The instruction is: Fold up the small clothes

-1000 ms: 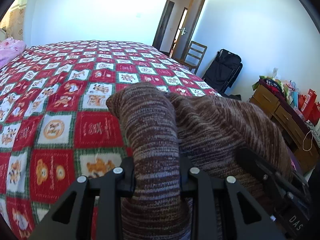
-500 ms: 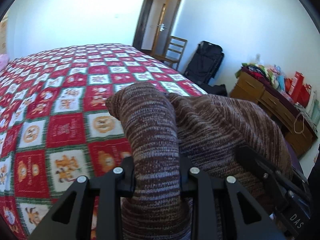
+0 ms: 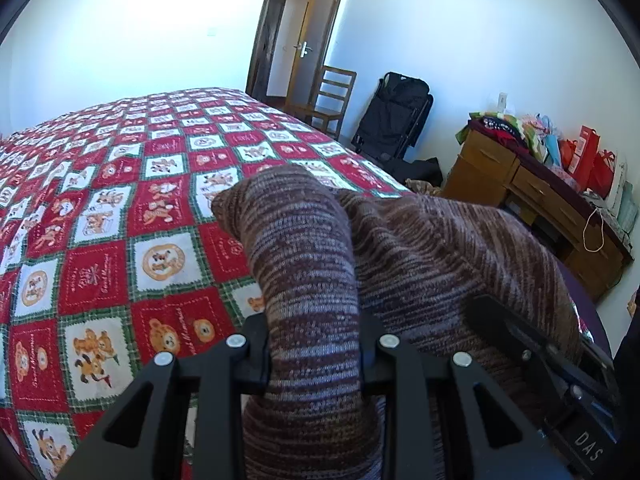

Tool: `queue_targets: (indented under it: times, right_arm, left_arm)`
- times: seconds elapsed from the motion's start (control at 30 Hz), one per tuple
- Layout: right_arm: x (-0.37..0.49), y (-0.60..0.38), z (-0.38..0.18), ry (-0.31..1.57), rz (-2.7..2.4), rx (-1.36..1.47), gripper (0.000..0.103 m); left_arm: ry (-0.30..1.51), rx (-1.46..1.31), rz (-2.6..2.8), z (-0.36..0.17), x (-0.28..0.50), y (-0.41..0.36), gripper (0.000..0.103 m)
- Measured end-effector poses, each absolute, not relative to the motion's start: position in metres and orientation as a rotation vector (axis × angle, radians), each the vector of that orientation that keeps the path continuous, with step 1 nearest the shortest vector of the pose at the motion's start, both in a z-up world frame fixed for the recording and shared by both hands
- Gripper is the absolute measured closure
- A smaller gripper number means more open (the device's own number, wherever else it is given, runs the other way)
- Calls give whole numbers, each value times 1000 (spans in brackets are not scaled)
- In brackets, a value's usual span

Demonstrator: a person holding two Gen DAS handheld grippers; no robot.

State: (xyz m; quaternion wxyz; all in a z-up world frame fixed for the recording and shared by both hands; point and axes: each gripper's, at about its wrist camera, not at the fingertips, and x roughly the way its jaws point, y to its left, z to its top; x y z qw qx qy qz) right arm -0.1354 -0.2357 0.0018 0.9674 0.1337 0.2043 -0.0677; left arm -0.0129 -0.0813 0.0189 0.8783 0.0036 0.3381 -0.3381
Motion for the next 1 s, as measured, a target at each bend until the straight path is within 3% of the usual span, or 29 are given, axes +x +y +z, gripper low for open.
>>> queue_targets:
  times: [0.27, 0.63, 0.87, 1.0]
  right_arm:
    - [-107, -204, 15, 409, -47, 217, 79]
    - [-4, -78, 32, 392, 326, 97, 79]
    - [61, -12, -12, 449, 472, 128, 79]
    - [93, 6, -56, 562, 408, 76, 79]
  left_arm:
    - [687, -50, -608, 30, 0, -40, 74]
    - [581, -111, -168, 44, 26, 103, 74]
    - [587, -74, 46, 3, 56, 157, 74]
    - [746, -196, 25, -49, 87, 177, 73]
